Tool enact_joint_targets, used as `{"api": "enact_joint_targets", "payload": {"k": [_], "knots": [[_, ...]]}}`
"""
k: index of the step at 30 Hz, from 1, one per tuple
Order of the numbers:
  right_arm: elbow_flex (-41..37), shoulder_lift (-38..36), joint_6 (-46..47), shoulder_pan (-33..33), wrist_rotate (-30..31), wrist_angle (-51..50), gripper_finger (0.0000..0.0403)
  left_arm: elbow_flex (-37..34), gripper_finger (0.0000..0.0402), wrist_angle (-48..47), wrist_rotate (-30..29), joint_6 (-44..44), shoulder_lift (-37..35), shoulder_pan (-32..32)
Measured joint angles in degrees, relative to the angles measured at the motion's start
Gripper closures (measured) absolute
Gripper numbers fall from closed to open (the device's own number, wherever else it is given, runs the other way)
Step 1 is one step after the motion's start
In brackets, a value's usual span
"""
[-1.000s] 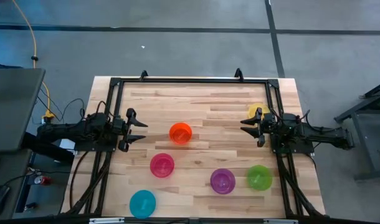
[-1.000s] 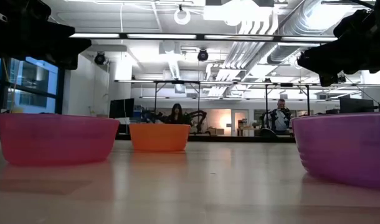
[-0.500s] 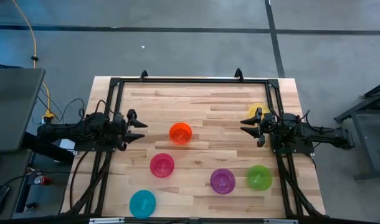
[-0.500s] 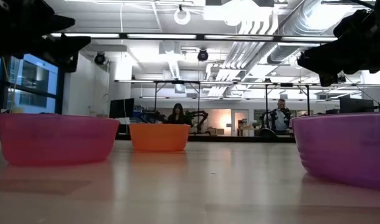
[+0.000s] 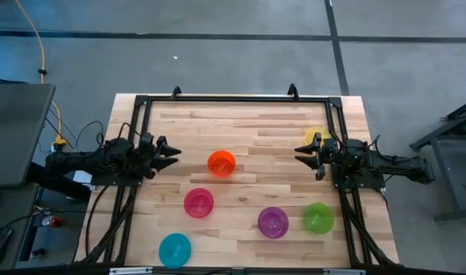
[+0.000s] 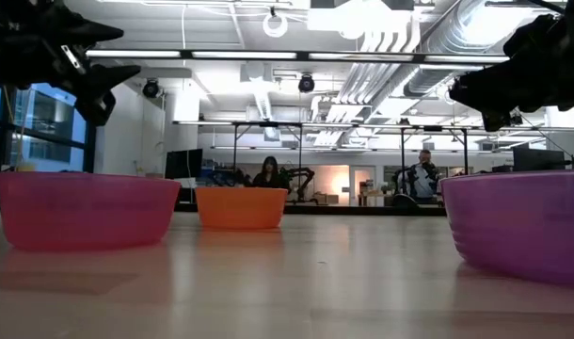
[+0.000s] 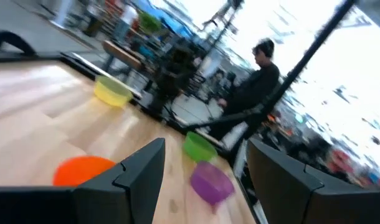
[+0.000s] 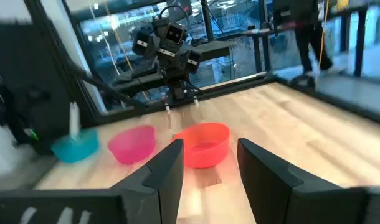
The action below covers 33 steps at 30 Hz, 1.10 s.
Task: Nest bowls inside each other
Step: Stack the yellow bowl on top of the orange bowl
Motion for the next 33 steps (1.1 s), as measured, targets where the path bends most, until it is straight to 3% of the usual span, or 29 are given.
{"api": "enact_joint_targets", "payload": {"k": [4, 7, 13, 26, 30, 33], "knots": [[-0.01, -0.04, 20.47, -0.02, -0.03, 3.48, 0.0259, 0.0, 0.0186, 2.36, -7.15, -1.76, 0.0, 0.0], [-0.01, -0.01, 29.86, -0.02, -0.04, 3.34, 0.0259, 0.0, 0.0186, 3.23, -11.39, -3.41, 0.0, 0.0], [-0.01, 0.01, 29.96, 0.0, -0.3, 0.02, 0.0259, 0.0, 0.0186, 3.11, -13.38, -3.89, 0.0, 0.0], [0.01, 0.01, 40.81, 0.0, -1.48, -0.1, 0.0259, 0.0, 0.0186, 1.89, -8.25, -5.23, 0.0, -0.02], [-0.01, 0.01, 40.54, 0.0, 1.24, -0.21, 0.0259, 0.0, 0.0186, 1.89, -7.48, -6.86, 0.0, -0.02], [-0.01, 0.01, 47.6, 0.0, 3.66, 0.94, 0.0259, 0.0, 0.0186, 1.77, -7.14, -7.3, 0.0, -0.02]]}}
